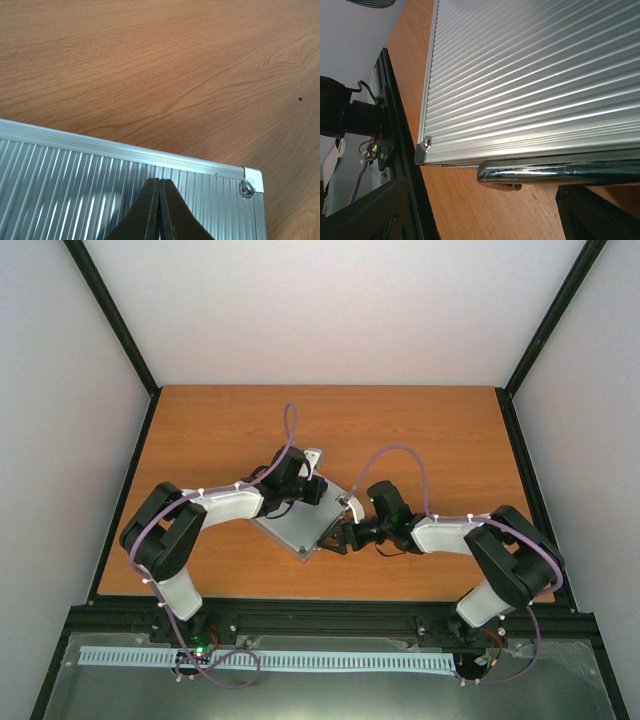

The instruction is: Pack up texas hold em set

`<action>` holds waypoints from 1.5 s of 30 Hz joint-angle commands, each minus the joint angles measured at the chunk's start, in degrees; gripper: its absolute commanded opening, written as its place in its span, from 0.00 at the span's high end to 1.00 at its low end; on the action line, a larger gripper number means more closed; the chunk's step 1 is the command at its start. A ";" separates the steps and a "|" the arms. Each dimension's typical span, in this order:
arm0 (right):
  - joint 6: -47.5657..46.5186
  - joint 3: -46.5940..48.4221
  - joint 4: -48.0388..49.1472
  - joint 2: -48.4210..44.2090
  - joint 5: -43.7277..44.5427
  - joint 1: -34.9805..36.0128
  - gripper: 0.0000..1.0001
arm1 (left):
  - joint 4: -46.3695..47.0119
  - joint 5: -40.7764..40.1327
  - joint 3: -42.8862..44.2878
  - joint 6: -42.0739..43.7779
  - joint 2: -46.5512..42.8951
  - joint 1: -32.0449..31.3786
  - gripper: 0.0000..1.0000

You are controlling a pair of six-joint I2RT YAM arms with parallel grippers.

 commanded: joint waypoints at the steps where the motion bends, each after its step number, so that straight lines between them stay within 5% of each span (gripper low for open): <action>1: -0.49 0.04 7.27 3.51 -0.96 0.74 0.17 | -16.09 -0.71 -4.99 -0.12 6.21 -0.36 0.99; 18: -0.59 2.07 8.82 8.02 0.59 0.74 0.17 | -16.18 -0.60 -5.12 0.19 6.89 -0.36 0.99; 29: -4.38 -0.80 -11.71 -11.69 8.22 0.74 0.10 | -19.11 -2.03 -3.18 1.64 4.00 -0.36 0.99; 37: -4.31 -0.66 -19.56 -21.22 16.50 0.74 0.02 | -25.70 -3.75 3.57 3.91 -2.65 -0.34 0.74; 45: -3.67 -0.84 -17.87 -18.08 16.05 0.74 0.00 | -28.20 -4.43 6.27 4.42 -4.84 -0.34 0.72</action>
